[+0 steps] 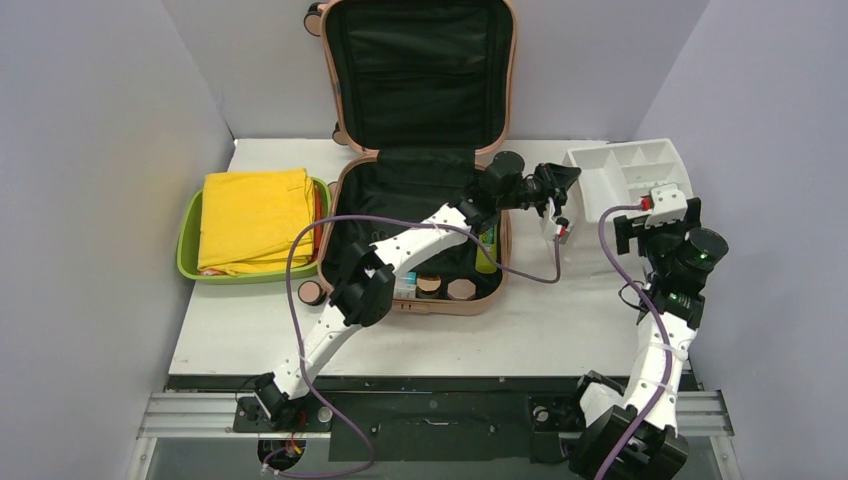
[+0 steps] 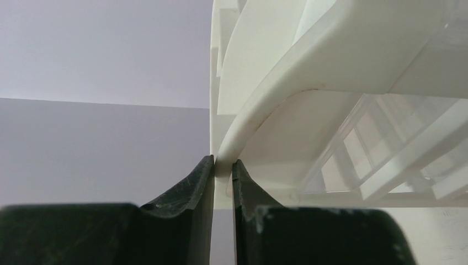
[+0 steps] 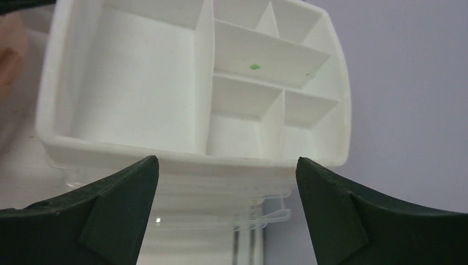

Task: Open, take out, and arrange the luggage
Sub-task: Adjust the storage box at the corner of the board.

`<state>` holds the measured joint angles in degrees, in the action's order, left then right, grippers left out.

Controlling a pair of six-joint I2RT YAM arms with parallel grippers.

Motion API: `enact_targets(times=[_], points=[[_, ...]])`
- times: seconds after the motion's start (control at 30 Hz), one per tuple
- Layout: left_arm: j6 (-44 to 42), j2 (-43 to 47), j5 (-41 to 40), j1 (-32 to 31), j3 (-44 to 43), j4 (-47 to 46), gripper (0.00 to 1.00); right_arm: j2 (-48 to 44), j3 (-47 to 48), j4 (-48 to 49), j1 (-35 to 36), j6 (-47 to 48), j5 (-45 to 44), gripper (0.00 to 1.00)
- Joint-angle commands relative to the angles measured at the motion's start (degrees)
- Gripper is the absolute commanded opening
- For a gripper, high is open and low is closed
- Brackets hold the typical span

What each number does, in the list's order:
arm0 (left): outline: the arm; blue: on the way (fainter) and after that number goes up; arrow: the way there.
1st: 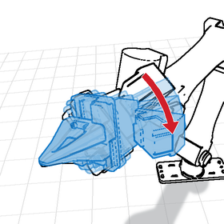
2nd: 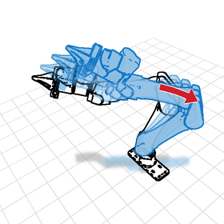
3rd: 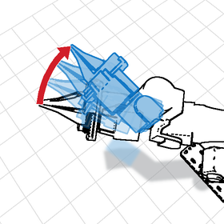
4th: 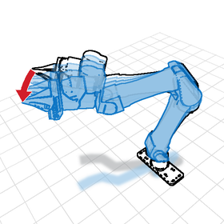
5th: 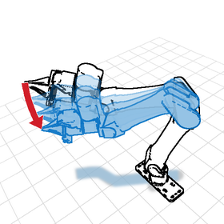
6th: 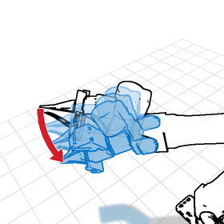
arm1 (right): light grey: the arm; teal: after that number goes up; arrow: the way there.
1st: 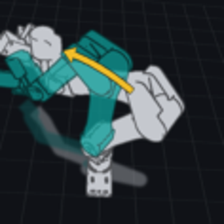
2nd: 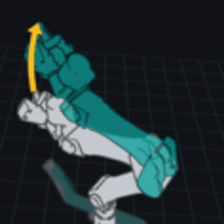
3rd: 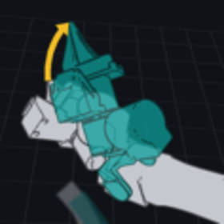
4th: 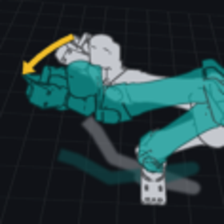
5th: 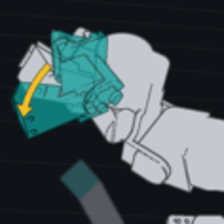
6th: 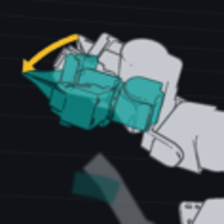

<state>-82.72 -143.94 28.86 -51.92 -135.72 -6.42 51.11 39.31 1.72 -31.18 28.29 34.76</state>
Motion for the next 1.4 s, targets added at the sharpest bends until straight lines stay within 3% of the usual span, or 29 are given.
enact_targets(times=[0.0, 0.17, 0.5, 0.63, 0.73, 0.8, 0.87, 0.93, 0.97, 1.0, 1.23, 1.27, 1.37], points=[[2.96, -1.12, -2.1, -0.03, -1.7, 2.34, 0.0, -1.33, 5.35, -9.55, -0.45, -13.92, 3.37, 0.89], [2.56, -0.07, -2.55, 0.41, 1.24, -0.16, 0.0, 1.63, 9.55, -15.59, -2.66, -17.43, 5.26, 0.9], [2.09, -1.88, -3.89, 4.1, -1.97, -2.8, 0.0, 8.33, 12.13, -12.39, -6.4, -23.91, 9.48, 0.9], [1.95, -3.4, -5.39, 4.96, -4.29, -3.73, 0.0, 9.97, 13.19, -13.2, -7.17, -21.63, 12.7, 0.9], [1.49, -3.78, -7.84, 5.09, -3.87, -5.37, 0.0, 11.87, 15.66, -19.36, -7.58, -13.46, 15.11, 0.9], [1.41, -4.77, -9.73, 5.33, -5.34, -5.56, 0.05, 13.91, 17.96, -24.59, -8.45, -7.6, 16.18, 0.9], [1.91, -5.19, -11.04, 5.83, -6.24, -5.77, 0.23, 16.54, 20.75, -30.15, -9.82, -1.36, 18.33, 0.9], [4.51, -4.26, -11.78, 6.58, -5.59, -5.78, 0.56, 19.58, 24.1, -36.16, -11.09, 6.04, 21.26, 0.9], [6.92, -3.64, -12.02, 7.05, -4.75, -5.04, 0.89, 20.71, 25.18, -38.01, -11.4, 9.87, 21.9, 0.9], [8.56, -2.03, -12.26, 7.25, -4.08, -3.41, 0.96, 23.27, 27.96, -42.78, -11.83, 12.1, 23.0, 0.9], [27.46, 11.93, -7.01, 9.76, 11.15, 4.8, 0.96, 42.34, 47.72, -82.02, -12.21, 54.02, 22.91, 0.9], [31.0, 13.75, -5.91, 9.92, 11.38, 10.43, 0.96, 43.73, 50.41, -85.87, -12.28, 55.71, 22.59, 0.9], [35.87, 17.36, 0.87, 10.68, 12.06, 20.95, 0.96, 47.61, 52.6, -85.59, -12.26, 54.47, 20.24, 0.9]])
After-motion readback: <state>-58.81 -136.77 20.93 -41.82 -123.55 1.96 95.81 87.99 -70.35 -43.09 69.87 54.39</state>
